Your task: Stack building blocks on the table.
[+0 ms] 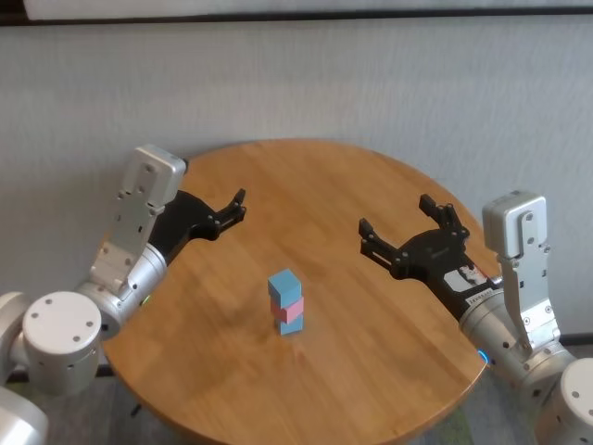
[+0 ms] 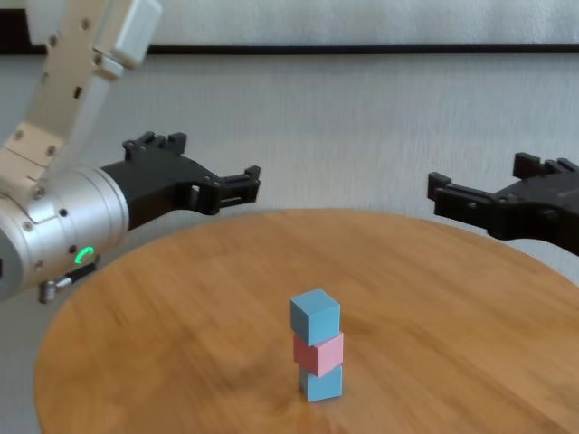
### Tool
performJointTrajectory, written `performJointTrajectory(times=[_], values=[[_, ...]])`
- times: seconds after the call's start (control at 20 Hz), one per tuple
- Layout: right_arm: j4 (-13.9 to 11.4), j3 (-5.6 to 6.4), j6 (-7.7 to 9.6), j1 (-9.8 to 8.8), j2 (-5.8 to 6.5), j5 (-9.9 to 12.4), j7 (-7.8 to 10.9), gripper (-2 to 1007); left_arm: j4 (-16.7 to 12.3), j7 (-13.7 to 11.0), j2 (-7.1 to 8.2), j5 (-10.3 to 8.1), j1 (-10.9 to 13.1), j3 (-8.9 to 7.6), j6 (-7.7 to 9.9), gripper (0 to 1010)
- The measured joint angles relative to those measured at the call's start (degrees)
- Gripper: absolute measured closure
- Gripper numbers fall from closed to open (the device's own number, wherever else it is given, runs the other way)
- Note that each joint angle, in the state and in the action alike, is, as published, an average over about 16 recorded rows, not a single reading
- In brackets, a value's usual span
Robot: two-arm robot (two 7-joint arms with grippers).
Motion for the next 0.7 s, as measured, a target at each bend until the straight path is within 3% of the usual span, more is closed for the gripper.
performJointTrajectory(times=[0.25,0.7], values=[[-0.8,0.68,0.42,-0.91,0.73,0.4,0.11,0,0.6,-0.1,-1.36,0.61,-0.2,0.05,1.57,10],[-1.0,1.22,-0.57,-1.64,1.24,1.4,0.7,0,0.7,-0.6,-2.78,2.11,-0.5,0.08,6.04,10]])
